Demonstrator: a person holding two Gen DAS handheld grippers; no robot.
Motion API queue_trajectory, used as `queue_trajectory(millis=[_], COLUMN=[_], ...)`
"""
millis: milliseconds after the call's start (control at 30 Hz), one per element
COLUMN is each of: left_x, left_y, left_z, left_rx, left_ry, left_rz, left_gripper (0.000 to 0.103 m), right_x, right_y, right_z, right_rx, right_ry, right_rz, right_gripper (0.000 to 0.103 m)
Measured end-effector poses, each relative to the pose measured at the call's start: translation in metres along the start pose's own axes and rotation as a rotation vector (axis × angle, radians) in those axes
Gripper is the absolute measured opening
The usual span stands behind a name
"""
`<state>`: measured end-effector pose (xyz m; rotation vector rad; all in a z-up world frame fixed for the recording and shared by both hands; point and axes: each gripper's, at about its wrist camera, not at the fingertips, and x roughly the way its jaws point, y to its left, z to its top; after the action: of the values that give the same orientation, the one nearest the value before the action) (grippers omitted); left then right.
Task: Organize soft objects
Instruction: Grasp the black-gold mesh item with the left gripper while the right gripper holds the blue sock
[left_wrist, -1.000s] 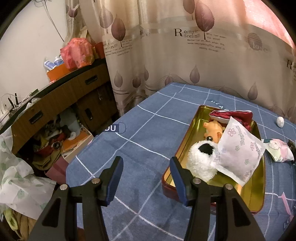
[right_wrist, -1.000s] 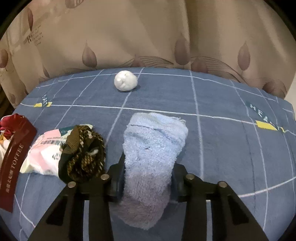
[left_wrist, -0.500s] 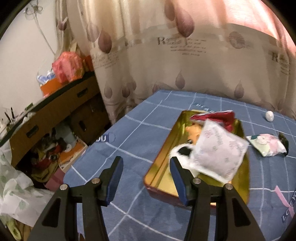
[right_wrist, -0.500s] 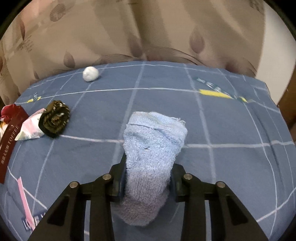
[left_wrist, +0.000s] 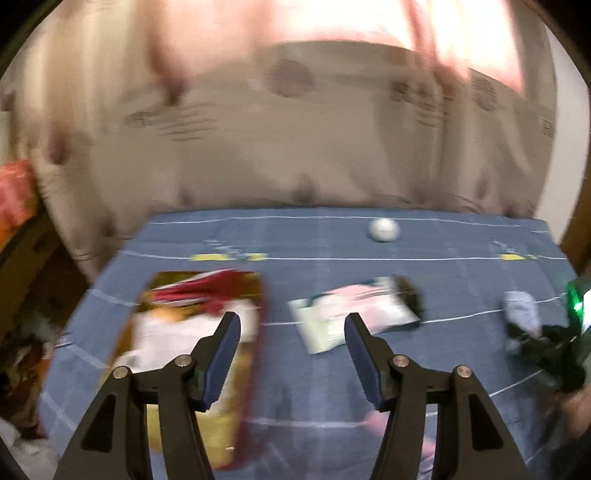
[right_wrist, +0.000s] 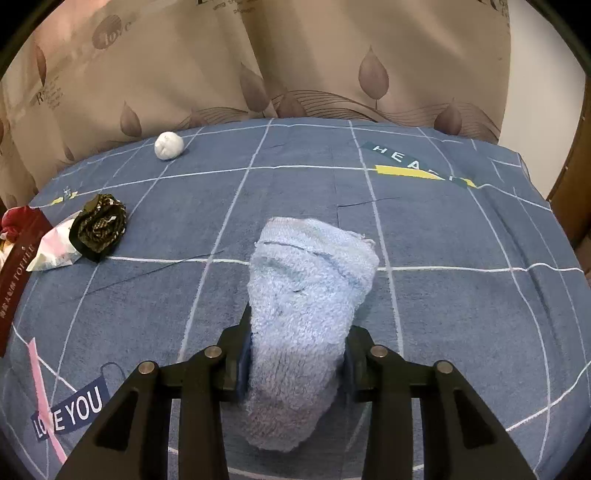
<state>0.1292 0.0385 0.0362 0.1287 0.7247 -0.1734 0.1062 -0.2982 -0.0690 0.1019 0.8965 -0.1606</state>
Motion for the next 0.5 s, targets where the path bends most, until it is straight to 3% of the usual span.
queue_trajectory(millis=[133,300,500], left_x=[0.039,0.092,0.138], left_y=[-0.047,-0.093,-0.108], left_z=[0.018,0.039,0.045], left_rx=[0.038,0.069,0.119], left_ry=[0.069,0.169,0.23], left_rz=[-0.084,-0.136,-0.091], left_gripper=[0.06,0.06,0.06], right_x=[0.0,0.0,0.001], right_y=[0.004,0.004,0.001], right_z=[0.0,0.0,0.0], right_rx=[-0.013,-0.013,0.001], right_ry=[0.003,0.005,0.007], right_rz=[-0.009,-0.004,0.023], right_gripper=[0.037,0.038,0.042])
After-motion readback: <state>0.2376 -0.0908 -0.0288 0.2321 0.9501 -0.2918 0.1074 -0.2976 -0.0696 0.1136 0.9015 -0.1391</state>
